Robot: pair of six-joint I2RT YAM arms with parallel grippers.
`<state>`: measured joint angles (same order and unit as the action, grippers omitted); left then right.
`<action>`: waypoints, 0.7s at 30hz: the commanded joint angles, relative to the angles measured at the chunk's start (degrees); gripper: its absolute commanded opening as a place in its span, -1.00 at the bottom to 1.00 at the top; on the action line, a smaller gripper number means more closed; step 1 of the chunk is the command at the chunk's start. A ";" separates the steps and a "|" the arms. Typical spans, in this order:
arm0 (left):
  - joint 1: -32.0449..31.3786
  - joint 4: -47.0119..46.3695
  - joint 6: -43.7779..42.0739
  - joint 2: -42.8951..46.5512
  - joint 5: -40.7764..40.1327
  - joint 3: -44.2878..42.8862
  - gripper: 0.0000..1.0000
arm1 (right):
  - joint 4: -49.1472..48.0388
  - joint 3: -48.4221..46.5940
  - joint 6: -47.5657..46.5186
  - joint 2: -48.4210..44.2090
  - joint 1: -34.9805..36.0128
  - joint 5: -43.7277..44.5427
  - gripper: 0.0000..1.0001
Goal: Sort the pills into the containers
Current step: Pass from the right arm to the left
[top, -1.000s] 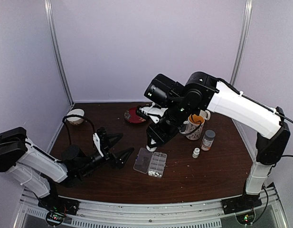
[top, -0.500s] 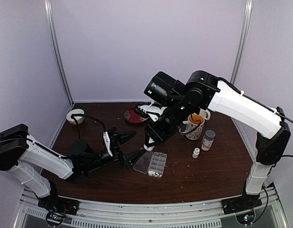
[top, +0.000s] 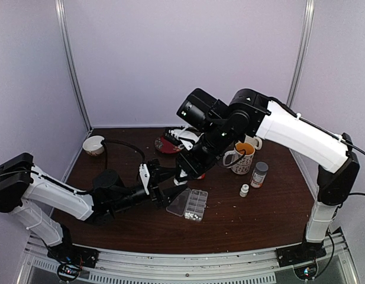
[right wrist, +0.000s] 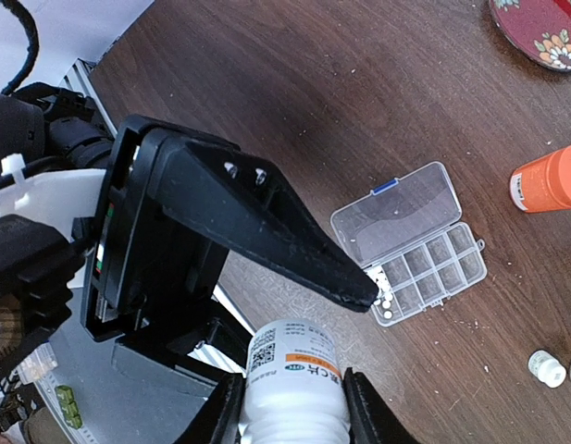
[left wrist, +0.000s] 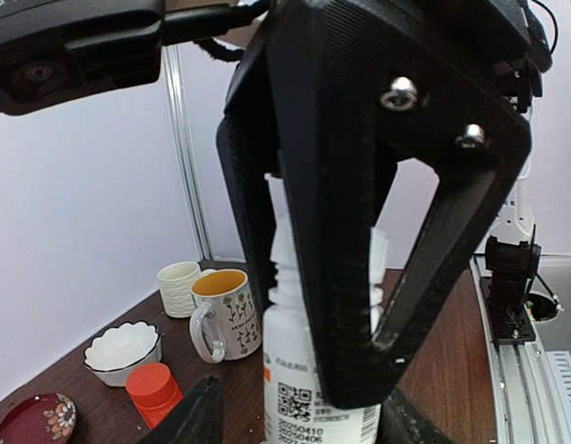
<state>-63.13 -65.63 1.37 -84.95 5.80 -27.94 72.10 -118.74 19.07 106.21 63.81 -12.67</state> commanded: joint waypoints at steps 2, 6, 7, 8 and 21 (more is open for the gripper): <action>-0.24 -1.40 -0.61 0.35 -0.39 -0.54 0.07 | -1.12 -0.97 0.79 0.48 -0.26 -0.52 -0.52; -0.31 -1.08 -0.71 0.33 -0.45 -0.65 -0.02 | -1.27 -0.95 0.79 0.55 -0.22 -0.61 -0.52; -0.28 -0.67 -0.79 0.30 -0.38 -0.93 -0.09 | -1.32 -0.97 0.87 0.57 -0.26 -0.68 -0.52; -0.24 -0.38 -0.79 0.27 -0.33 -1.09 -0.16 | -1.33 -0.97 0.92 0.70 -0.24 -0.66 -0.52; -0.46 -1.83 -0.83 0.05 0.01 -0.88 -0.59 | -0.63 -0.83 -0.04 1.10 -0.26 -0.80 -0.11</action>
<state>-63.44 -64.62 0.95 -84.95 5.89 -27.94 71.22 -118.74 19.64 106.48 63.64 -13.08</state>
